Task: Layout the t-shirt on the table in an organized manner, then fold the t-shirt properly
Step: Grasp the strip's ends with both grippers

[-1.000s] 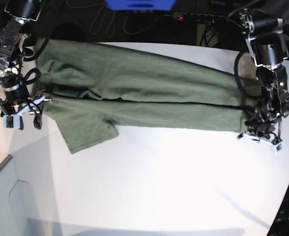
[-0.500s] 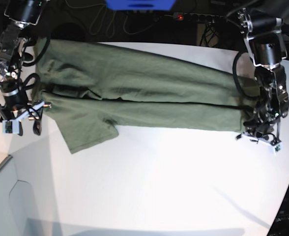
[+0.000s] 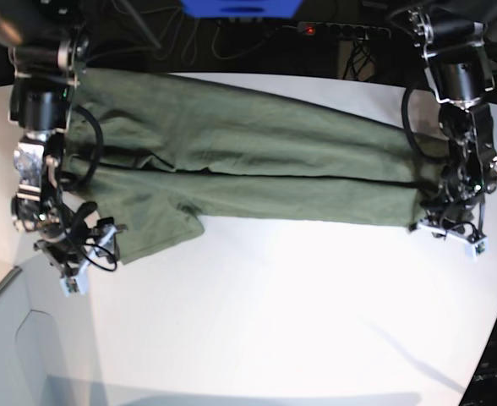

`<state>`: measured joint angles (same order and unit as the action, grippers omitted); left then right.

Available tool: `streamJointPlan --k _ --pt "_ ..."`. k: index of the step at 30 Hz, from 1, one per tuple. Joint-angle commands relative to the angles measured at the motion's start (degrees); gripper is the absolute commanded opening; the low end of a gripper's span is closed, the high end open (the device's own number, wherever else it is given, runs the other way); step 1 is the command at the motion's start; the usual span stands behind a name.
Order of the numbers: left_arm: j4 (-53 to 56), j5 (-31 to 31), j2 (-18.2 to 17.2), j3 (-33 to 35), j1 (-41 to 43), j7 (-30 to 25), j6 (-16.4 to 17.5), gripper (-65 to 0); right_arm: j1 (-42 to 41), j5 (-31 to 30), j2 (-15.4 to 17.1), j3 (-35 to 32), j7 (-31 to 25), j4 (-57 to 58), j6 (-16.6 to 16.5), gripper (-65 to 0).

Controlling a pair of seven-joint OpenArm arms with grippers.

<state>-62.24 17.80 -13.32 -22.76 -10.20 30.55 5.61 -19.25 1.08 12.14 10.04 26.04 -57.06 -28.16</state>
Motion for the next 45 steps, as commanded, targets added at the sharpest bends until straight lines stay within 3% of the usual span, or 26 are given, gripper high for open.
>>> streamJointPlan --k 1,8,19,22,27,30,45 --pt "-1.0 0.2 -1.0 -0.3 -1.3 -1.2 0.2 -64.8 -2.5 -0.7 0.5 -1.2 -0.8 1.4 0.2 -28.1" --pt "-1.0 0.2 -0.7 -4.0 -1.4 -0.9 0.3 -64.8 -4.7 -0.7 1.5 -9.3 -1.2 10.1 0.5 -28.1" --pt "-1.0 0.2 -0.7 -3.9 -1.4 -0.9 0.3 -64.8 -4.4 -0.7 1.3 -10.0 -1.2 10.9 0.6 -29.4" --pt "-1.0 0.2 -0.7 -3.9 -1.4 -0.9 0.3 -64.8 -4.2 -0.6 1.2 -10.5 -1.2 11.0 0.6 -38.6" --pt "-1.0 0.2 -0.7 -3.9 -1.3 -0.9 0.3 -64.8 -4.6 -0.6 1.3 -16.0 -1.2 14.6 0.6 -64.9" --pt "-1.1 0.2 -0.8 -3.9 -1.3 -0.8 0.4 -64.8 -5.0 -0.6 1.3 -16.1 -1.2 14.5 0.6 -65.0" --pt "-13.7 0.4 -0.6 -4.1 0.9 -1.1 0.4 -64.8 6.4 -0.7 1.1 -3.4 2.6 -27.1 0.6 -65.0"
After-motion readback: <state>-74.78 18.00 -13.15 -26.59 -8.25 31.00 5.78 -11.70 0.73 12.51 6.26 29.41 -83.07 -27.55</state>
